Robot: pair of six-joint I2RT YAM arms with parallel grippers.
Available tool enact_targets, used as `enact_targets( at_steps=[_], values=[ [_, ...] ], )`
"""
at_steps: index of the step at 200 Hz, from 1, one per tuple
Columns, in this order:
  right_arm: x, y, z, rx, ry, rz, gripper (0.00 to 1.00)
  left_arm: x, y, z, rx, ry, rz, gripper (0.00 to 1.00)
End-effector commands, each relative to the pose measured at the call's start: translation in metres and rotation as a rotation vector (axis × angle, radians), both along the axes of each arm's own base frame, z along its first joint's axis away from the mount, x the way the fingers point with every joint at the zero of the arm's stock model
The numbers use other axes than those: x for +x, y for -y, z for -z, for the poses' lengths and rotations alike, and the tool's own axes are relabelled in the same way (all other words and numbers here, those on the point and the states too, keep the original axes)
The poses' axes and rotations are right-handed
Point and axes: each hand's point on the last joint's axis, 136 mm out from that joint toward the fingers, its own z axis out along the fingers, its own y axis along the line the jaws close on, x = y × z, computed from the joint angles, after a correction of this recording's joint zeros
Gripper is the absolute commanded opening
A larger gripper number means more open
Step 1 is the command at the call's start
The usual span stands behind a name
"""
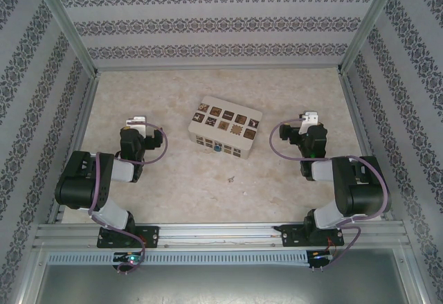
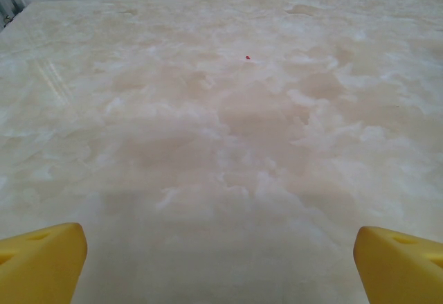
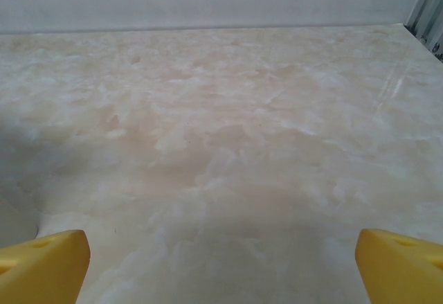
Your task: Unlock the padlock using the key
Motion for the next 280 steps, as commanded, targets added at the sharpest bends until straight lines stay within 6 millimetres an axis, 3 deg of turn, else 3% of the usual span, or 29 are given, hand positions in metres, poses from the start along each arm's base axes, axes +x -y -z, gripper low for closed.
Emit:
enact_targets(
  at_steps=[1,50,83,112,144,161,185,229,257,280],
  values=[
    [0.008,0.000,-0.010,-0.006,0.037,-0.007,0.98,0.009,-0.004,-0.013,0.005,0.050,-0.001,0.99],
    [0.008,0.000,-0.010,-0.005,0.038,-0.008,0.98,0.006,0.004,-0.014,0.001,0.062,0.051,0.99],
    [0.006,0.003,-0.017,0.003,0.054,0.005,0.98,-0.006,0.005,-0.030,-0.001,0.140,0.062,0.99],
    [0.001,0.006,-0.037,0.014,0.060,0.014,0.98,-0.015,0.004,-0.059,0.000,0.162,0.052,0.99],
    [-0.008,0.006,-0.060,0.089,0.018,0.036,0.98,-0.019,0.006,-0.113,-0.102,0.211,0.032,0.99],
    [-0.012,-0.010,-0.072,0.217,-0.013,-0.017,0.98,-0.017,0.011,-0.135,-0.205,0.198,0.036,0.99],
    [-0.018,-0.033,-0.080,0.429,-0.090,-0.075,0.99,-0.012,0.029,-0.147,-0.361,0.141,0.086,0.99],
    [-0.024,-0.075,-0.066,0.699,-0.272,-0.195,0.98,0.006,0.068,-0.116,-0.619,-0.050,0.202,0.99],
    [-0.021,-0.096,-0.039,0.716,-0.400,-0.229,0.98,0.024,0.095,-0.092,-0.723,-0.175,0.278,0.99],
    [-0.016,-0.116,-0.030,0.704,-0.446,-0.277,0.98,0.036,0.124,-0.080,-0.776,-0.230,0.361,0.99]
  ],
)
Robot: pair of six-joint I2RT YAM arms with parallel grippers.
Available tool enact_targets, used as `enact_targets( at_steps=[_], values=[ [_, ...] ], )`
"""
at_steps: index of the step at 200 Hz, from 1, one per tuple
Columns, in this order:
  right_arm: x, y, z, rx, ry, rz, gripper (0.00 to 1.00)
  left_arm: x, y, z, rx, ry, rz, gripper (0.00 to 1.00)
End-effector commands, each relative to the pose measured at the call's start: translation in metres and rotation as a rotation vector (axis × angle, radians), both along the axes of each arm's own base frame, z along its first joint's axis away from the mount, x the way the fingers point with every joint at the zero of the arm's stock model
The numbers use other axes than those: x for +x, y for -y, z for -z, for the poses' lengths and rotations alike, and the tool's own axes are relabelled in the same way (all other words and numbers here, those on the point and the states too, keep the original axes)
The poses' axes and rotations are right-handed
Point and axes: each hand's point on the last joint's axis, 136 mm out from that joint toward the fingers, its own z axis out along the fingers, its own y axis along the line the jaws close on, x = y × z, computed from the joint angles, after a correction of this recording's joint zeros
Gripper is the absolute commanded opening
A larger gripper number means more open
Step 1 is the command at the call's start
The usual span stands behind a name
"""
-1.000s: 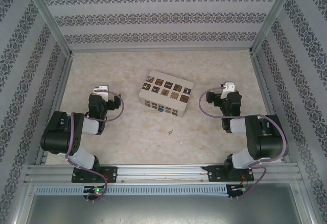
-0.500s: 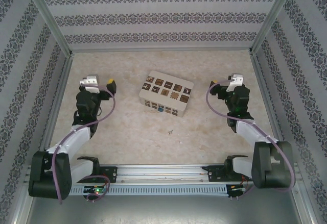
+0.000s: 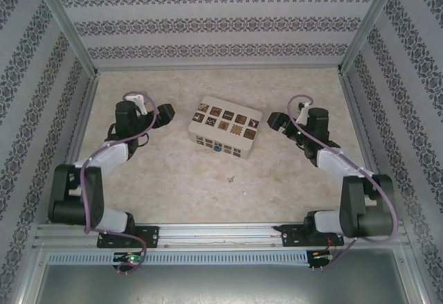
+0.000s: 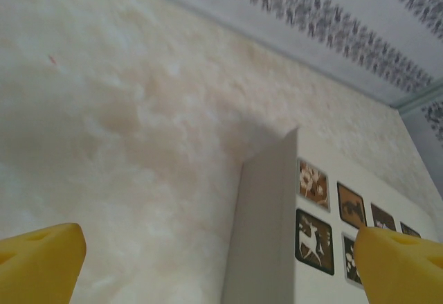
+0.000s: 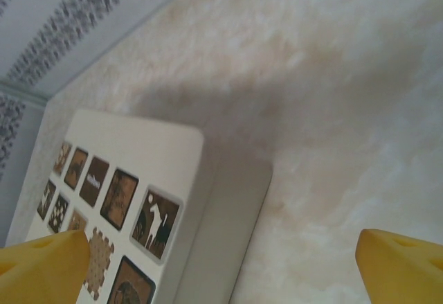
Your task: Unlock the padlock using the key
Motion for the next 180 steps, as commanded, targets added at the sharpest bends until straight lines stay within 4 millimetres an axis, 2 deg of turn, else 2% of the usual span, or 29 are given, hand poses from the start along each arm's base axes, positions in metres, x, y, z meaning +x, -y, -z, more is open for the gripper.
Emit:
enact_targets(
  at_steps=[1,46,84,128,180],
  values=[
    [0.000,-0.027,0.000,0.051,-0.042,-0.085,0.98,0.006,0.040,-0.005,-0.133,-0.034,0.133,0.99],
    [0.013,-0.053,0.003,0.048,-0.054,-0.138,0.98,0.024,0.087,0.012,-0.166,-0.083,0.258,1.00],
    [0.012,-0.072,0.009,0.052,-0.077,-0.188,0.98,0.026,0.116,0.029,-0.141,-0.142,0.323,0.99],
    [-0.003,-0.099,0.007,0.088,-0.099,-0.279,0.97,0.021,0.130,0.038,-0.119,-0.170,0.360,0.99],
    [-0.028,-0.124,0.003,0.095,-0.101,-0.340,0.96,0.010,0.132,0.030,-0.100,-0.150,0.372,0.99]
  ],
)
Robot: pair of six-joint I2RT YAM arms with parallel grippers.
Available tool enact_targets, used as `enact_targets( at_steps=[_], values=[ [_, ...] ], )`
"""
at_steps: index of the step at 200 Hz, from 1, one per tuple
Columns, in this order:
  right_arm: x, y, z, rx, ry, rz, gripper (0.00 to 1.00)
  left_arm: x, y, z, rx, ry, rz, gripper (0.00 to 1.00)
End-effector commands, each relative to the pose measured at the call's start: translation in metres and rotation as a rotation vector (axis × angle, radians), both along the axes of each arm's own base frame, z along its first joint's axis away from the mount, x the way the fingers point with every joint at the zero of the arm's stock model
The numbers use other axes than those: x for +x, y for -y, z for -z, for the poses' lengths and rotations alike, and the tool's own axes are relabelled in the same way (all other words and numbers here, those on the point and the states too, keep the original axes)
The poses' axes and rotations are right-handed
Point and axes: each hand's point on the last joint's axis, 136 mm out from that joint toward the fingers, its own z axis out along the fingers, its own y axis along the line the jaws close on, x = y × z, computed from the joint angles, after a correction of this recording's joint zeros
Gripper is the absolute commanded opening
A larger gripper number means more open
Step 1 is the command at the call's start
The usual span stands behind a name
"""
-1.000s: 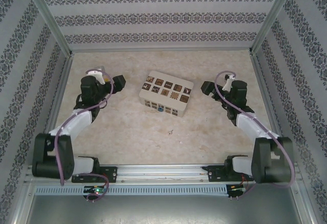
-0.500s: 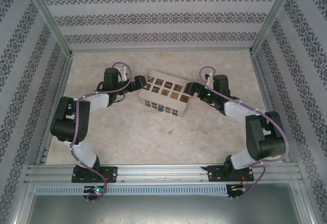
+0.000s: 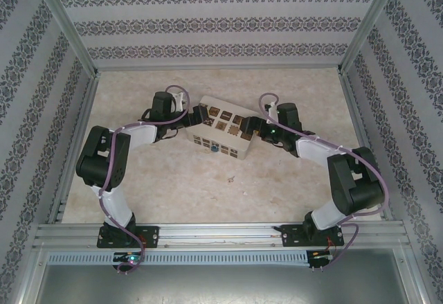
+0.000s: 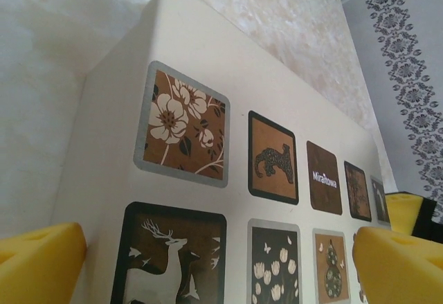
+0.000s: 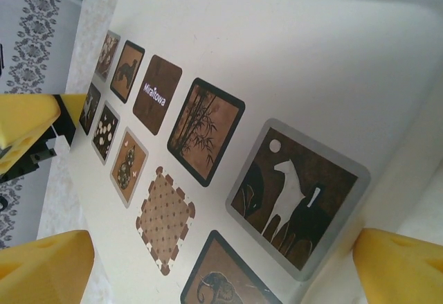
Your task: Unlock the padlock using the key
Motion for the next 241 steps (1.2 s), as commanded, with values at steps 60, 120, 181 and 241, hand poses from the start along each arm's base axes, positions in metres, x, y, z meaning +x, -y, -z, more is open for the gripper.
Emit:
enact_targets(
  at_steps=[60,120,181,241],
  values=[
    [-0.049,-0.039,-0.008,0.004,0.017,-0.084,0.96,-0.034,-0.002,-0.021,0.011,0.051,0.016,0.99],
    [-0.060,-0.034,0.003,-0.056,0.009,-0.069,0.96,-0.046,-0.016,-0.019,0.080,0.045,-0.031,1.00],
    [-0.055,-0.017,0.006,-0.192,0.027,-0.037,0.98,-0.051,-0.033,-0.030,0.146,0.064,-0.074,0.99],
    [-0.068,0.009,-0.013,-0.310,0.054,0.002,0.95,-0.080,-0.069,-0.066,0.228,0.147,-0.166,0.99]
  ],
)
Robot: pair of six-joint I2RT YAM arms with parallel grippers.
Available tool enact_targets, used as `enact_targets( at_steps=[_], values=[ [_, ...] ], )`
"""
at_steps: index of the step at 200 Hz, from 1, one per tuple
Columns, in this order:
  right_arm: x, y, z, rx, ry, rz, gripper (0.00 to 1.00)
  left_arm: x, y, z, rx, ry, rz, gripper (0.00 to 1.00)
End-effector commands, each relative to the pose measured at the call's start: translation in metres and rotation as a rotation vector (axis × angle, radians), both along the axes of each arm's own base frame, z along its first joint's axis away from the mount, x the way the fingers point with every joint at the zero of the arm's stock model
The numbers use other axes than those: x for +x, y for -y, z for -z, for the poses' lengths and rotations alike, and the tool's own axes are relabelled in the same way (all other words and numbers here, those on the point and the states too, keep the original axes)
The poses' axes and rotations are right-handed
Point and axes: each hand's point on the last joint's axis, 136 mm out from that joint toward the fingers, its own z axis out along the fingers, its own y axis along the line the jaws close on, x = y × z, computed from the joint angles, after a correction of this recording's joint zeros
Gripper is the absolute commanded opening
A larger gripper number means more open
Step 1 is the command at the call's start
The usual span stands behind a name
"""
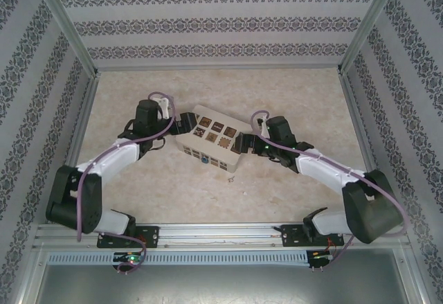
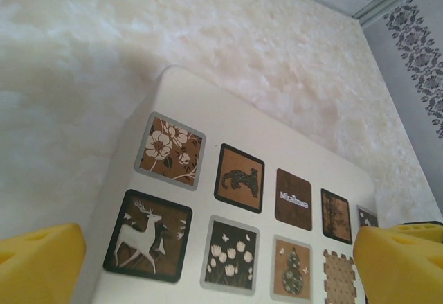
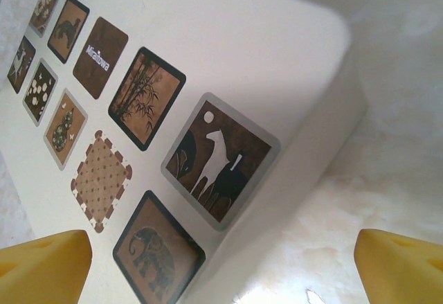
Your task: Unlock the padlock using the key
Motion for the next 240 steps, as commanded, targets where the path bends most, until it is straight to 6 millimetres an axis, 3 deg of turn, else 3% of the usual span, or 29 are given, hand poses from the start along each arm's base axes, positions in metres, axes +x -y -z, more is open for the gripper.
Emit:
enact_targets(
  at_steps=[1,22,46,74,104,159,240],
  values=[
    [-0.007,0.012,-0.016,-0.079,0.037,0.008,0.95,-0.018,-0.021,-0.007,0.078,0.022,-0.043,0.99],
    [-0.027,0.016,-0.021,-0.111,0.024,-0.010,0.88,-0.043,-0.028,-0.015,0.070,0.035,-0.061,0.99],
    [-0.059,0.011,-0.018,-0.163,-0.006,-0.062,0.79,-0.073,-0.034,-0.010,0.019,0.010,-0.086,0.99],
    [-0.096,-0.002,-0.005,-0.250,-0.048,-0.148,0.70,-0.103,-0.038,0.012,-0.042,-0.050,-0.112,0.99],
    [-0.118,-0.024,0.011,-0.359,-0.078,-0.259,0.61,-0.121,-0.042,0.033,-0.064,-0.098,-0.136,0.99],
    [-0.118,-0.061,0.035,-0.461,-0.112,-0.363,0.51,-0.128,-0.042,0.043,-0.088,-0.119,-0.142,0.99],
    [-0.106,-0.073,0.069,-0.589,-0.141,-0.418,0.43,-0.129,-0.045,0.046,-0.075,-0.118,-0.150,0.99]
  ],
)
